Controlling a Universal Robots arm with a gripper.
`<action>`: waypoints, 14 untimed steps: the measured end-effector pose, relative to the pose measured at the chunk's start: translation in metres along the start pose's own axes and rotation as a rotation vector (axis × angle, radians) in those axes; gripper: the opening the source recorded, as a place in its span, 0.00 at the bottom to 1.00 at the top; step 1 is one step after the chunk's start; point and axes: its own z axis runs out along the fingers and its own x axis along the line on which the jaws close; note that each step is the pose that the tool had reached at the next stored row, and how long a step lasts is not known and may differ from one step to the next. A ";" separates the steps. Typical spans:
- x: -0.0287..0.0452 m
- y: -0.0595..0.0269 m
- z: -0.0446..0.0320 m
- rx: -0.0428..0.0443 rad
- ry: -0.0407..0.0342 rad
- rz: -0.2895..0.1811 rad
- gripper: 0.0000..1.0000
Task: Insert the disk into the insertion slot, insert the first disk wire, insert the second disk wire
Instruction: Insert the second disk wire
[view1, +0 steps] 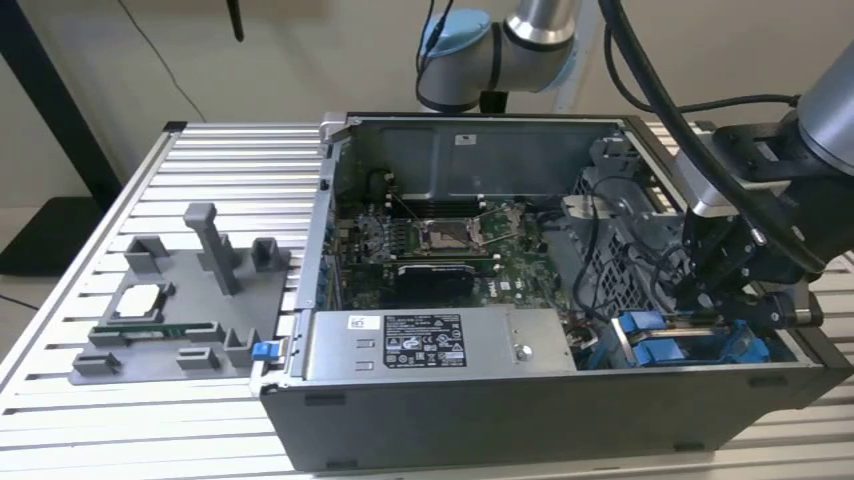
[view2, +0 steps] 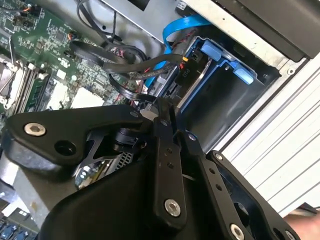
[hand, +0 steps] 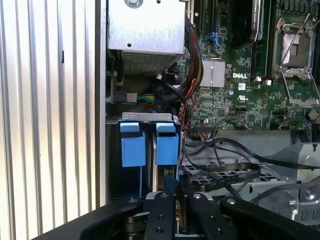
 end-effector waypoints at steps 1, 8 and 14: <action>0.0002 0.0000 0.0008 0.0000 -0.0004 0.000 0.00; 0.0017 -0.0036 0.0091 -0.0003 -0.0007 0.001 0.00; 0.0016 -0.0068 0.0100 -0.0003 -0.0026 0.001 0.00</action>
